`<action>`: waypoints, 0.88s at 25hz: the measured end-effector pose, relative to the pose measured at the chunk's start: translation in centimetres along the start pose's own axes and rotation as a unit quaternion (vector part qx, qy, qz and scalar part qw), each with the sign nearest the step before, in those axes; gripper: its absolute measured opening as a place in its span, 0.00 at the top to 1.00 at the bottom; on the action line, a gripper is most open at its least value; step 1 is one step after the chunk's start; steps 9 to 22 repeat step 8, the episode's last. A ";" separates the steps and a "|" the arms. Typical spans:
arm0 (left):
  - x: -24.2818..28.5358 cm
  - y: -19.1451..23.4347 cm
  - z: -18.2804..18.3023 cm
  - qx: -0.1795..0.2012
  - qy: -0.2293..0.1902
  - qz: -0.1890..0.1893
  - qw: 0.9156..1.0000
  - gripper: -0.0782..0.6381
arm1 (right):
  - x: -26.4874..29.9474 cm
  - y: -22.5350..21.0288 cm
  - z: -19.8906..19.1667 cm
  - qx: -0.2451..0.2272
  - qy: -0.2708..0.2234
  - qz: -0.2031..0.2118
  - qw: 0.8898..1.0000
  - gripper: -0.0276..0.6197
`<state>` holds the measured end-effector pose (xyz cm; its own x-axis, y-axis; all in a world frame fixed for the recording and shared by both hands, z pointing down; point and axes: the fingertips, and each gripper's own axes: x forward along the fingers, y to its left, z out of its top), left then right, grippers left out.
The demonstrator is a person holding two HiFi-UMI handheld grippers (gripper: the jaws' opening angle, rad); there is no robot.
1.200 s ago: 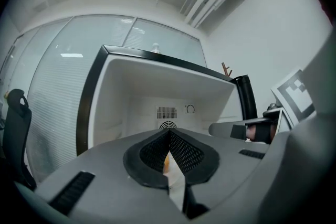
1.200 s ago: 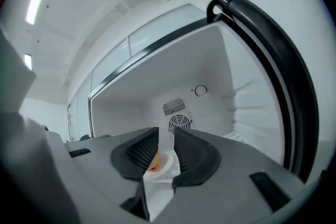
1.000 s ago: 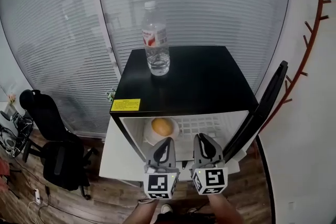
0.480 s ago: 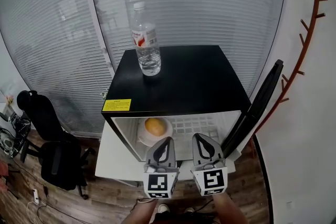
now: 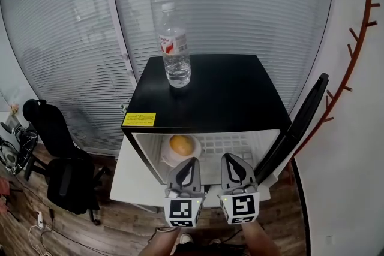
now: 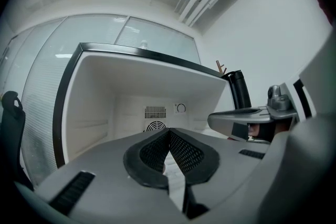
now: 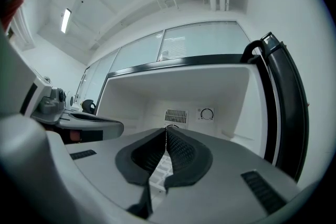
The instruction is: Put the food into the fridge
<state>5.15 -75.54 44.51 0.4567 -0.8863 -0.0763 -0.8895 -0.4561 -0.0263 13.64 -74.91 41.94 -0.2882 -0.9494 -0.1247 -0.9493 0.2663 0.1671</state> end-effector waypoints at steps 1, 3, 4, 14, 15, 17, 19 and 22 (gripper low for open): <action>0.0 0.0 0.1 0.001 -0.001 0.000 1.000 0.85 | 0.1 0.0 -0.1 0.000 0.001 -0.001 1.000 0.91; 0.0 0.1 0.2 0.003 -0.001 0.001 1.000 0.85 | 0.1 0.0 -0.2 0.000 0.006 -0.002 1.000 0.91; 0.0 0.2 0.1 0.003 -0.001 0.001 1.000 0.85 | 0.2 0.0 -0.2 -0.001 0.008 -0.002 1.000 0.91; 0.0 0.5 -0.1 0.000 0.001 0.003 1.000 0.85 | 0.4 0.1 -0.1 0.001 0.000 -0.002 1.000 0.91; 0.0 0.5 -0.1 0.000 0.001 0.003 1.000 0.85 | 0.4 0.1 -0.1 0.001 0.000 -0.002 1.000 0.91; 0.0 0.5 -0.1 0.000 0.001 0.003 1.000 0.85 | 0.4 0.1 -0.1 0.001 0.000 -0.002 1.000 0.91; 0.0 0.5 -0.1 0.000 0.001 0.003 1.000 0.85 | 0.4 0.1 -0.1 0.001 0.000 -0.002 1.000 0.91; 0.0 0.5 -0.1 0.000 0.001 0.003 1.000 0.85 | 0.4 0.1 -0.1 0.001 0.000 -0.002 1.000 0.91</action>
